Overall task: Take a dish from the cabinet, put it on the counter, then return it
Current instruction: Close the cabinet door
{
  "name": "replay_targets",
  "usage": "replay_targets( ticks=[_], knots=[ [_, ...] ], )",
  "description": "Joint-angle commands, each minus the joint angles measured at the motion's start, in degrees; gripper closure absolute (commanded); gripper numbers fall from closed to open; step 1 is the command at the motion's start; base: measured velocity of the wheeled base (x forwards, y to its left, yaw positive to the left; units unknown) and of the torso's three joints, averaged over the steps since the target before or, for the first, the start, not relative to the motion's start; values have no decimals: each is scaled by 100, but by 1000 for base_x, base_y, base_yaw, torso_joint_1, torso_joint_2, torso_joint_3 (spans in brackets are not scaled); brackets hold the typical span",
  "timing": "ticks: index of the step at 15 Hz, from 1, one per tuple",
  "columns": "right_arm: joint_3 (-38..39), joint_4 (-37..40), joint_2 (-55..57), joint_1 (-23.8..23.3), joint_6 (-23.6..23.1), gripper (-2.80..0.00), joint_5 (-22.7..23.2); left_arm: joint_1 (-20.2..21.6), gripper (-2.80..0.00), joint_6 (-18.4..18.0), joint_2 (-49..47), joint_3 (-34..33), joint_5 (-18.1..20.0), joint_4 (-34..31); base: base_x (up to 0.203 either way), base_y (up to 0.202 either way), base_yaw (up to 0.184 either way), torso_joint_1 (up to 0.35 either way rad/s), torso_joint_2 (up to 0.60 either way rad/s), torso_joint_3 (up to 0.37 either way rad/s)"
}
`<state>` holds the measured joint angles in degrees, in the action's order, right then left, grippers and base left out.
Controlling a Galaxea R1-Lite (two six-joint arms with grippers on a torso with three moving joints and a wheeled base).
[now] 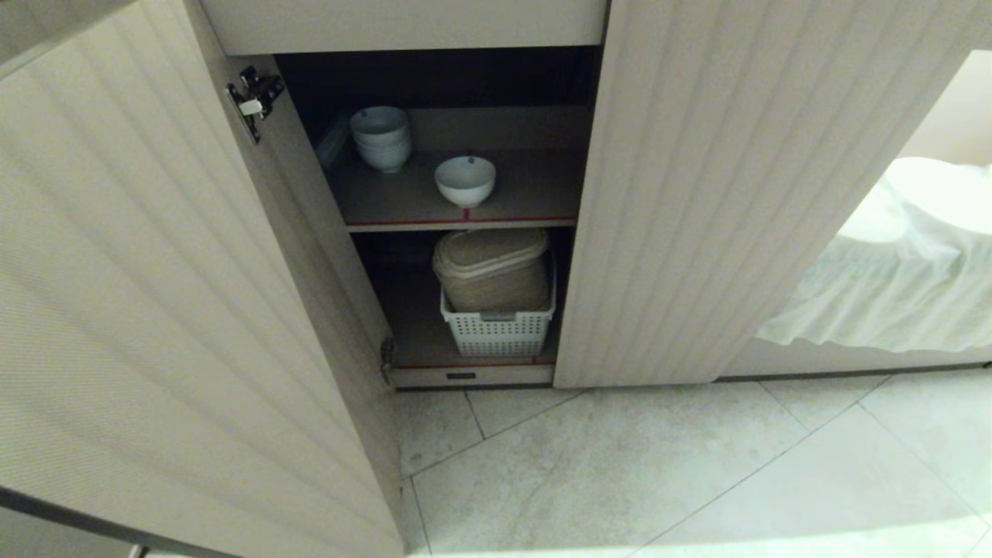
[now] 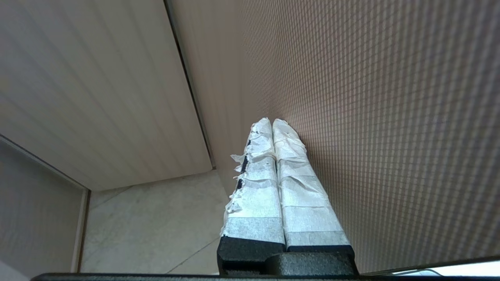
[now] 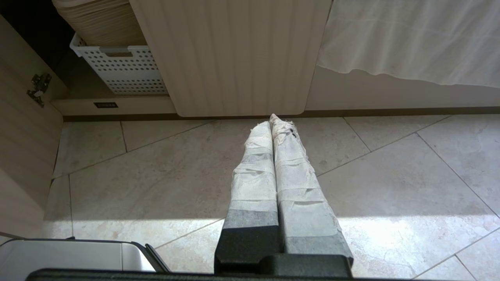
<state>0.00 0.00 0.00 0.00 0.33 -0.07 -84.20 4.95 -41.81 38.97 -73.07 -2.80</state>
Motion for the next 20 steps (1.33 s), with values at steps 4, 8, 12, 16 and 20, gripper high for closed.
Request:
replay_targets(
  ticks=[4, 8, 12, 16, 20],
  knots=[
    [0, 0, 0, 8, 2, 0, -1, 0, 0, -2, 102, -39, -41, 7, 0, 0, 0, 0, 0, 0],
    [0, 0, 0, 0, 2, 0, -1, 0, 0, -3, 195, -61, -41, -2, -120, 0, 1, 6, 3, -1],
    [0, 0, 0, 5, 2, 0, -1, -9, 0, -3, 283, -149, -35, -2, -147, 0, -1, -1, 4, 3],
    [0, 0, 0, 0, 2, 0, -1, -9, 0, 6, 331, -180, 195, 7, 0, 0, 0, 0, 0, 0],
    [0, 0, 0, 9, 2, 0, -1, 0, 0, 12, 348, -215, 574, 42, 0, 0, 0, 0, 0, 0]
  ],
)
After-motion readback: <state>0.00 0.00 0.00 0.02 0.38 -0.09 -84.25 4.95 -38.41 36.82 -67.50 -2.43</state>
